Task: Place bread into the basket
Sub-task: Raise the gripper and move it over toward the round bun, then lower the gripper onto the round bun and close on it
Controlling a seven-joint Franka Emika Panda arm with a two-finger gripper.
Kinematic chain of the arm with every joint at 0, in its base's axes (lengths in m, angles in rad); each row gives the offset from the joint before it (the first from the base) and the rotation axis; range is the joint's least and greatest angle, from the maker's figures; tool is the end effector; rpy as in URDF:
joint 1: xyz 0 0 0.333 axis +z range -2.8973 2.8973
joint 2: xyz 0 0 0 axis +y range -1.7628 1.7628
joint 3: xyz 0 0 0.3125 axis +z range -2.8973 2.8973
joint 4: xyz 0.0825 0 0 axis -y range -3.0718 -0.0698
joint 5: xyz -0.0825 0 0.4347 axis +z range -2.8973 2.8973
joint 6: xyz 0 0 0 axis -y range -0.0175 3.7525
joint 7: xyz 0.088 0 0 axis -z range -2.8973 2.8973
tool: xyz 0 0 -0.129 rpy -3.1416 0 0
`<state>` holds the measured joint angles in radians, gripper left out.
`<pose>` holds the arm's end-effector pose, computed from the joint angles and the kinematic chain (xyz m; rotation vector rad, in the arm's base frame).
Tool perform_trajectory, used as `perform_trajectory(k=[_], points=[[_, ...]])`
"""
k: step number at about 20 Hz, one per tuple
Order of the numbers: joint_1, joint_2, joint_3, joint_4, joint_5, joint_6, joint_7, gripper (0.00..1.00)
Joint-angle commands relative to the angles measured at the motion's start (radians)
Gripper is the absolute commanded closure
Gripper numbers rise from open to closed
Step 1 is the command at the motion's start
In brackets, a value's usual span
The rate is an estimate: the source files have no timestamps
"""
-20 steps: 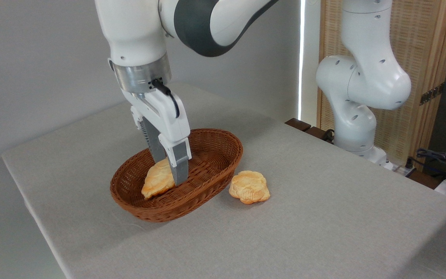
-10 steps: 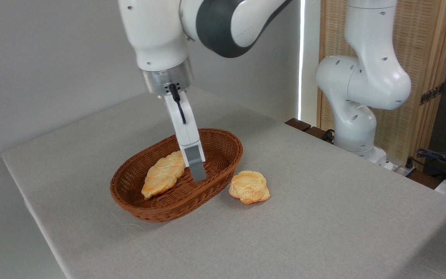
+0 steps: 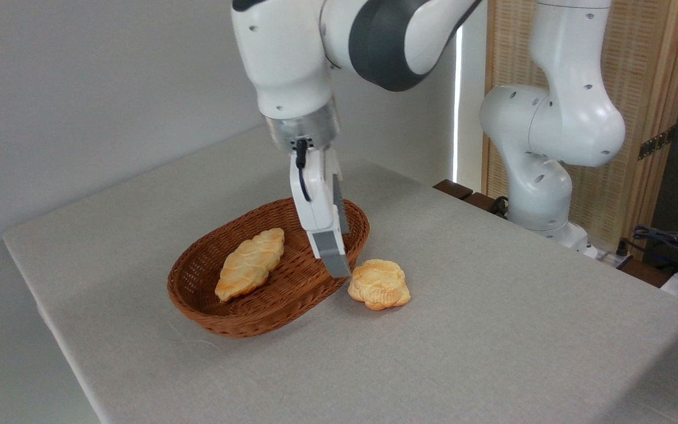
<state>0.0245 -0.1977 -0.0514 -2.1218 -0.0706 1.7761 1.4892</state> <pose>0.5236 -0.0223 0.4421 2.1987 -2.0377 -0.1075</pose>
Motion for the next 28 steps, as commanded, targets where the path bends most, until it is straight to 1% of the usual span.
perform_trajectory(k=[1,3,9,13,17,24,28], points=[[-0.003,-0.046,0.015,-0.076,0.104,0.014,0.150,0.00],[-0.003,-0.054,0.015,-0.095,0.107,0.029,0.193,0.00],[-0.006,-0.074,0.015,-0.159,0.107,0.062,0.204,0.00],[-0.011,-0.065,0.012,-0.175,0.107,0.071,0.213,0.00],[-0.015,-0.058,0.012,-0.185,0.107,0.078,0.256,0.00],[-0.017,-0.040,0.004,-0.199,0.107,0.103,0.260,0.00],[-0.028,-0.008,-0.001,-0.199,0.112,0.134,0.260,0.01]])
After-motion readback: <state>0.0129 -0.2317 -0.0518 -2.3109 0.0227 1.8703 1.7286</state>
